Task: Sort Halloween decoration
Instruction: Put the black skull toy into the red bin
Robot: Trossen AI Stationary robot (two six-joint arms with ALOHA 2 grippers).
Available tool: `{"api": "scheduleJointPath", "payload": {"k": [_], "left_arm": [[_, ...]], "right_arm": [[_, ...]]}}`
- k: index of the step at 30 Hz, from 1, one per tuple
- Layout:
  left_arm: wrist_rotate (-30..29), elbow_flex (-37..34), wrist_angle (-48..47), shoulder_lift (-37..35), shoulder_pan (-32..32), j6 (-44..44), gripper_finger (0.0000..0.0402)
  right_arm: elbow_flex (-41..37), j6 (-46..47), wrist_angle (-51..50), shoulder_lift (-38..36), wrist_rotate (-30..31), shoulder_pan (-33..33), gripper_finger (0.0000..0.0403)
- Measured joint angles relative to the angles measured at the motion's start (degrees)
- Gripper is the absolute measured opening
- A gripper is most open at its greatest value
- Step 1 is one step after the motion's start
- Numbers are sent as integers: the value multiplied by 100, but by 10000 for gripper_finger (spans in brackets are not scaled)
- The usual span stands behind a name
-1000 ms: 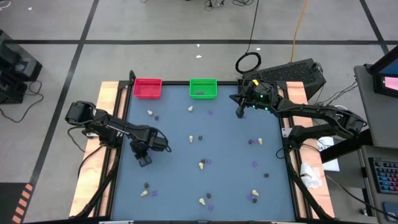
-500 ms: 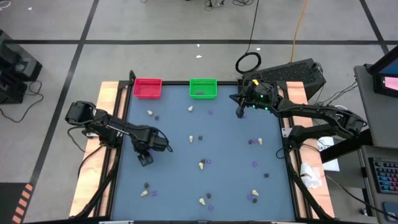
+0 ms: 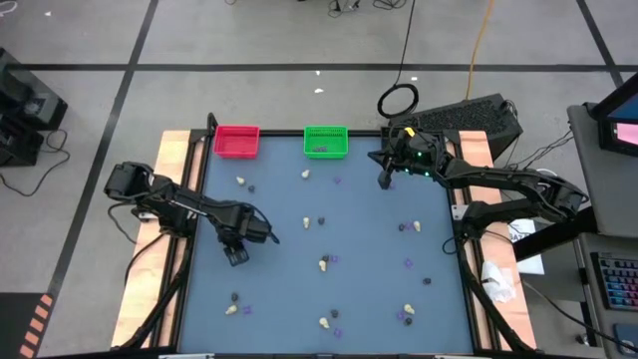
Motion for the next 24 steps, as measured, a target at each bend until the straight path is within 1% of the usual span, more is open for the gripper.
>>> {"api": "scheduleJointPath", "payload": {"k": [8, 11, 18, 24], "left_arm": [[86, -52, 3, -11, 0, -4, 85], [117, -40, -33, -10, 2, -22, 63], [140, 256, -334, 10, 3, 114, 59], [181, 661, -844, 10, 17, 293, 59]], "right_arm": [[0, 0, 2, 2, -1, 1, 0], [0, 0, 2, 0, -1, 0, 0], [0, 1, 2, 1, 0, 0, 0], [0, 1, 2, 0, -1, 1, 0]]}}
